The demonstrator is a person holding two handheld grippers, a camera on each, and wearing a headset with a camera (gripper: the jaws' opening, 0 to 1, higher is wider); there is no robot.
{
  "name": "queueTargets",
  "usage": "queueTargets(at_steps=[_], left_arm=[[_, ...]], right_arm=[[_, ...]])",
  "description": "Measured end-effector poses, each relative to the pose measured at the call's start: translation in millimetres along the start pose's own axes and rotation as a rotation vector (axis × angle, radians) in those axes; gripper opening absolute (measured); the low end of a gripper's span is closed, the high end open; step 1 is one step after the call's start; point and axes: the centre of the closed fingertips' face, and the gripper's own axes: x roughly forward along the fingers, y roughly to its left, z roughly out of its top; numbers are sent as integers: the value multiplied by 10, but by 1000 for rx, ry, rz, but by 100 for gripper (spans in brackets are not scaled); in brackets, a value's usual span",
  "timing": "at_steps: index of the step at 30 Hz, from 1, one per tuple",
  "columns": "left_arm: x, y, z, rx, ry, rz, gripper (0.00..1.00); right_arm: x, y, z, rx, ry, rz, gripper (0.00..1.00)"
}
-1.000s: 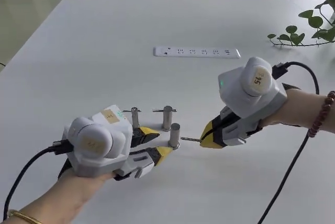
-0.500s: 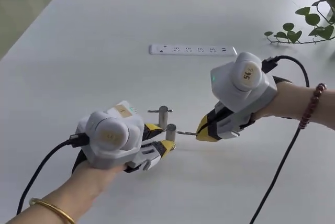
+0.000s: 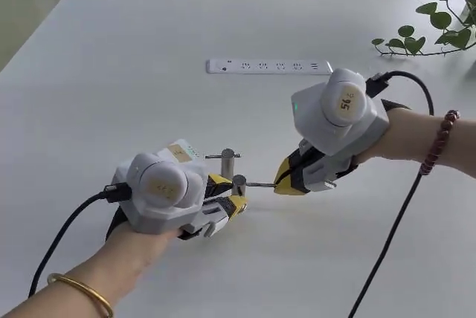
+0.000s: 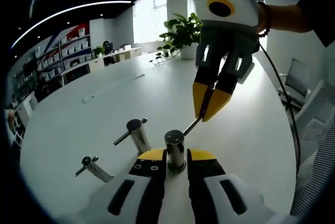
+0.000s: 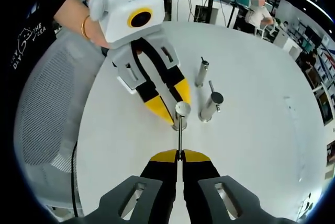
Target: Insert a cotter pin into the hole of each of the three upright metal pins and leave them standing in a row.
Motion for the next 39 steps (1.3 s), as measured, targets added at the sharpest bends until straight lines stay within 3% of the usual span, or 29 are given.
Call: queueTargets(at_steps=[23,39], left_arm=[[82,-1,-87,-50,19,15,12],[115,6,-123,-109,7,49,12]], right_arm=[[98,-45,196,-36,-14,-6,0],[184,-90,285,7,-55,-13,0]])
